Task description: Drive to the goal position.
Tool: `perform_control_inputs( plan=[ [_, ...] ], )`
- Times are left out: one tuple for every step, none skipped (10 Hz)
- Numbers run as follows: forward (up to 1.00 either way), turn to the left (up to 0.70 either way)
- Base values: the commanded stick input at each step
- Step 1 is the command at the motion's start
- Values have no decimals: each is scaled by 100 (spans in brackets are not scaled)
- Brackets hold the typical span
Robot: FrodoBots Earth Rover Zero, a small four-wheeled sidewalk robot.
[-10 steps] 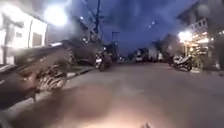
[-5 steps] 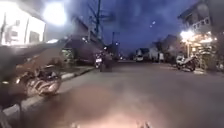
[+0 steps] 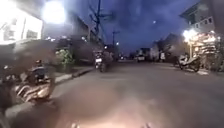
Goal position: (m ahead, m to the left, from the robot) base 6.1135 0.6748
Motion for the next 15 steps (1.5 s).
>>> perform_control_inputs(
  plan=[
    [50, 0],
    [50, 0],
    [50, 0],
    [50, 0],
    [50, 0],
    [50, 0],
    [50, 0],
    [50, 0],
    [50, 0],
    [50, -7],
    [50, -44],
    [50, -35],
    [50, -25],
    [50, -16],
    [50, -7]
  ],
)
